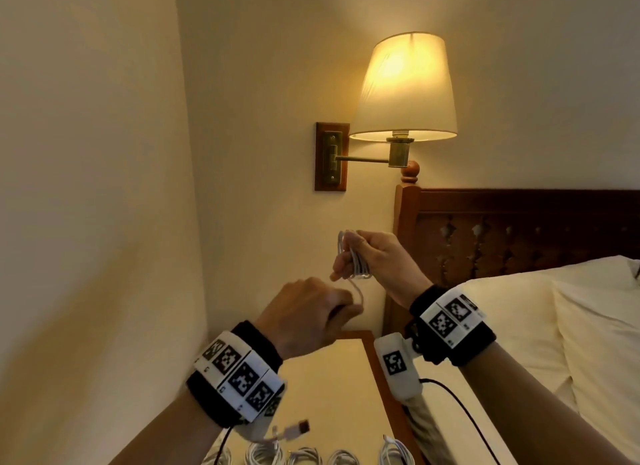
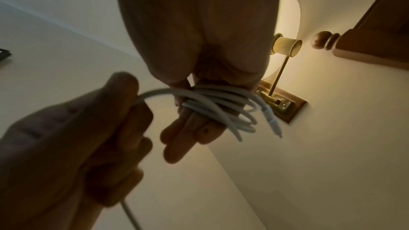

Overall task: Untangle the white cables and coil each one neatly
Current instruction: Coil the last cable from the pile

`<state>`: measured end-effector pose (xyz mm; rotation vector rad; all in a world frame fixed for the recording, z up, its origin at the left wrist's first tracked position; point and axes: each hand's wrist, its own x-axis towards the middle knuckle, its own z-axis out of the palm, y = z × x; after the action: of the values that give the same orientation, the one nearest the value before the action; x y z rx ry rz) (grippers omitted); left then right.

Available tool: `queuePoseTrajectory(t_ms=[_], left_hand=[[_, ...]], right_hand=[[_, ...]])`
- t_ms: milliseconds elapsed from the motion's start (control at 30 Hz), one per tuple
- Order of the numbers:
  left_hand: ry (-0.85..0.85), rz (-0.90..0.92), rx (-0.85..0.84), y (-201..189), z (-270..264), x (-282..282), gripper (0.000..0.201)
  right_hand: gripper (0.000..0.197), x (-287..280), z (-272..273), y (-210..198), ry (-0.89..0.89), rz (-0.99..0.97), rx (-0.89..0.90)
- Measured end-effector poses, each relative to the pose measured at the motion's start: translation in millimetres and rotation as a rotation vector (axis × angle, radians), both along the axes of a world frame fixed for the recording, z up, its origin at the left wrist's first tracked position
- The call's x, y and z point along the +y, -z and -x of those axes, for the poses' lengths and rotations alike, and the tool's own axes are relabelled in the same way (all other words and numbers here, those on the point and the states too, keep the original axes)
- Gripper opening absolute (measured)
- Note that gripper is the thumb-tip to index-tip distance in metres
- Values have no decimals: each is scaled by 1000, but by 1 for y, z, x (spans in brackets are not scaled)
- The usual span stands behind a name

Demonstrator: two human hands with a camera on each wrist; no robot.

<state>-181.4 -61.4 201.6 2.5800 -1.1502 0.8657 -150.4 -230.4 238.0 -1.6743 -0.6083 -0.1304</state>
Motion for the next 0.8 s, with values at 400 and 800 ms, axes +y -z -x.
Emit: queuePoseTrajectory(t_ms=[400, 800], left_hand=[[200, 595, 285, -17, -29, 17, 43], [210, 699, 720, 10, -14, 14, 51]], right_hand=[[36, -1, 8, 0, -286, 109, 171], [35, 11, 3, 27, -138, 23, 235]])
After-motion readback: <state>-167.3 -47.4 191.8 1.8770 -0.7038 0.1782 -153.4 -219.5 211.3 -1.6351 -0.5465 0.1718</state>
